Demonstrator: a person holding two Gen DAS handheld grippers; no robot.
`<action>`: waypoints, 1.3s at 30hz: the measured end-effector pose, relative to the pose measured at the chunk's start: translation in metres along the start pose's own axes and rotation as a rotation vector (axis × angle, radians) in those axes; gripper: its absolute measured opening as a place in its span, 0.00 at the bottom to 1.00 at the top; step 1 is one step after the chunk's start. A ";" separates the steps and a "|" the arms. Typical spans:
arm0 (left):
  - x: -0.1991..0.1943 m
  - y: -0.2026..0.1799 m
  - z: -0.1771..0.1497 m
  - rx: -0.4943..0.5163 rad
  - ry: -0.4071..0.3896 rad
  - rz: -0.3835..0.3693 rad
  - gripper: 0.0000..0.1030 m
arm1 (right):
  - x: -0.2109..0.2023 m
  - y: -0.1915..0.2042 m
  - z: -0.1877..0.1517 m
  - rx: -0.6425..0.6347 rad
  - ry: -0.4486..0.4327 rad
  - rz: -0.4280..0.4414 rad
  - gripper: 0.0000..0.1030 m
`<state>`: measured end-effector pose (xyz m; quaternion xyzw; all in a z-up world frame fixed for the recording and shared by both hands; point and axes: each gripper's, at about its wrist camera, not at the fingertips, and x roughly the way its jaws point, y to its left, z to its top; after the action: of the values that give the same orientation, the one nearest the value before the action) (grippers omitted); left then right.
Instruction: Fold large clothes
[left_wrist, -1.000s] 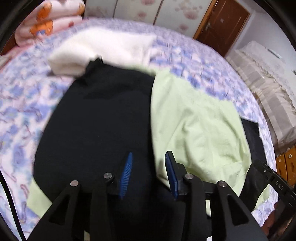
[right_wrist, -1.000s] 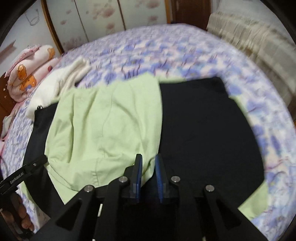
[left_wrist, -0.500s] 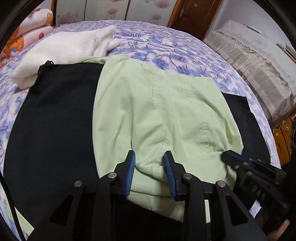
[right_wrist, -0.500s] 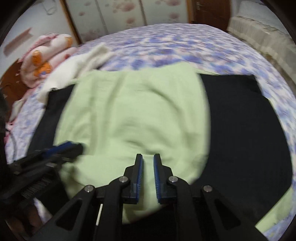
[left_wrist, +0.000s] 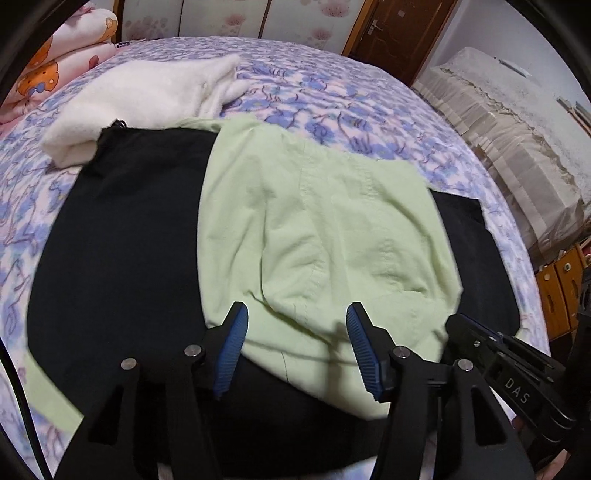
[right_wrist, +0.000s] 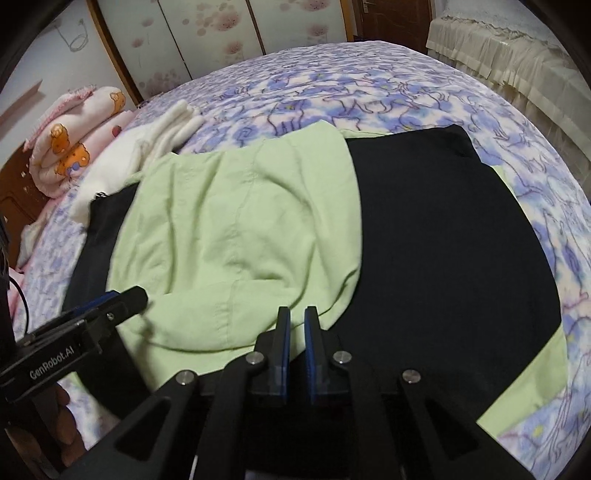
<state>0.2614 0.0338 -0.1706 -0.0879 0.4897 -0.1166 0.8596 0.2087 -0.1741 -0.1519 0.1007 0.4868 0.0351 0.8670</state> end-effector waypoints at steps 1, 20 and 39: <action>-0.008 -0.001 -0.001 -0.002 -0.004 -0.002 0.54 | -0.004 0.002 -0.001 0.003 -0.003 0.004 0.07; -0.139 0.032 -0.083 -0.080 -0.048 -0.066 0.70 | -0.106 0.071 -0.053 -0.078 -0.092 0.061 0.11; -0.043 0.142 -0.134 -0.424 -0.121 -0.331 0.70 | -0.075 0.076 -0.070 -0.126 -0.131 0.043 0.35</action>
<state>0.1408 0.1773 -0.2412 -0.3513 0.4298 -0.1450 0.8191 0.1129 -0.1022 -0.1091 0.0586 0.4235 0.0774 0.9007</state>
